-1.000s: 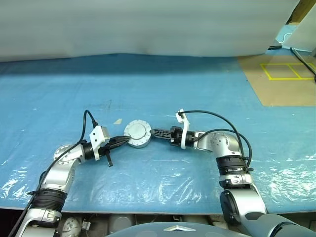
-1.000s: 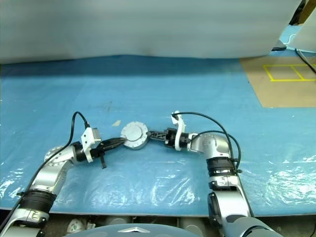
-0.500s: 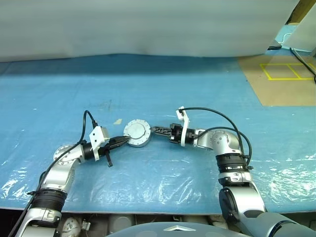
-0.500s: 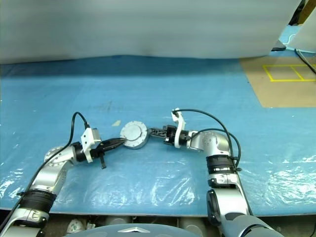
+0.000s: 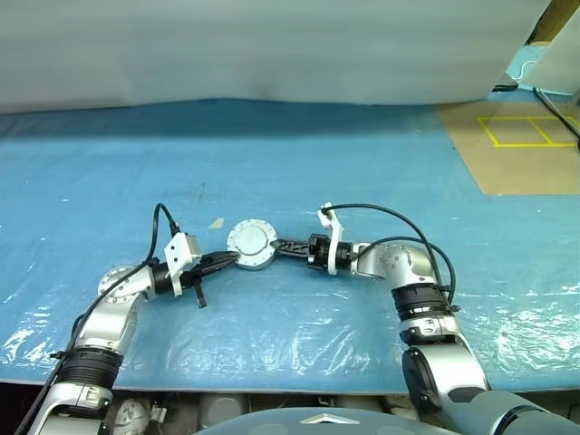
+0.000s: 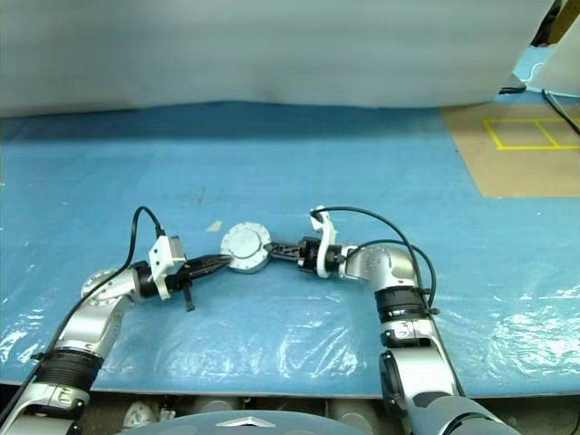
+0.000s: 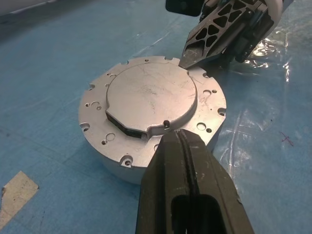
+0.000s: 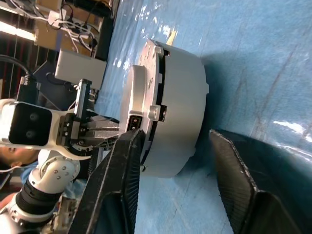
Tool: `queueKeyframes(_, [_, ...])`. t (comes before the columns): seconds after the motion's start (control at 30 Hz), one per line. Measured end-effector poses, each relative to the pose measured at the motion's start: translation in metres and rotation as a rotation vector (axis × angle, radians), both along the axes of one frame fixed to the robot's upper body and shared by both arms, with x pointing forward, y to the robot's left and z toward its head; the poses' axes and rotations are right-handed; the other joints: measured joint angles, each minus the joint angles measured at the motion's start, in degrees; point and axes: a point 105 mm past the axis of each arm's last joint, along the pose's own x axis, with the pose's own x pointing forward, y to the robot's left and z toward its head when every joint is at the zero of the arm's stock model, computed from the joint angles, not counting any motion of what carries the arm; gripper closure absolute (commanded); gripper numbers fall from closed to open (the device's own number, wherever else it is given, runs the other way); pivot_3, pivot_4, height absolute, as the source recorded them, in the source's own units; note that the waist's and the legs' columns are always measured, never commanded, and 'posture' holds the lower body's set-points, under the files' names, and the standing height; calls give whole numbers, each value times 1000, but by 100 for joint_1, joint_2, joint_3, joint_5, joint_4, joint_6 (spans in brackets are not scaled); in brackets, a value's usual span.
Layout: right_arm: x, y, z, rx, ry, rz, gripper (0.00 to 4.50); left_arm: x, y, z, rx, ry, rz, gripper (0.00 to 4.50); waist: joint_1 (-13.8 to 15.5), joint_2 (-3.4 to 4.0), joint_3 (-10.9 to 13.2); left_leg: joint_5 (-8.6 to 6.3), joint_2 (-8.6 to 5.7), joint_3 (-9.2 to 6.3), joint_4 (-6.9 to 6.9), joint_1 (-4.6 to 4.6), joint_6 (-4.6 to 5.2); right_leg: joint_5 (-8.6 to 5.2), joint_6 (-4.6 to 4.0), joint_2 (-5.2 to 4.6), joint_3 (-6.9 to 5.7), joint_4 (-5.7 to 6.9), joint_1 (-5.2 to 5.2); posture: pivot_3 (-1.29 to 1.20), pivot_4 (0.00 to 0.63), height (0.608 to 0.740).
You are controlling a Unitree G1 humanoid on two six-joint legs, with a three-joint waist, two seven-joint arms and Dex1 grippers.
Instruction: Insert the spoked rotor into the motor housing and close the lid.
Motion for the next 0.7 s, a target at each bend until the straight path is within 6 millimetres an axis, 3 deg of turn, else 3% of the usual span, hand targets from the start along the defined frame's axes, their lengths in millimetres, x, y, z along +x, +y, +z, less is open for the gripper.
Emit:
queueKeyframes(0.4, [-1,-3,-3,17,26,10,2290,0,-1,0,0,4,0,4500,14,-1,0,0,1,0,0,3,0,-1,0,0,-1,-1,4,0,150,740])
queueKeyframes(0.6, [-6,16,-1,57,48,39,2290,0,0,1,4,3,2,4500,-14,0,0,0,4,-1,-2,5,0,-2,-1,2,-1,1,1,0,150,740])
queueKeyframes(0.7, [-1,19,-1,63,56,22,2882,0,1,1,5,6,4,4500,-26,0,0,0,6,-1,-2,11,0,-2,-1,2,-1,4,2,0,150,740])
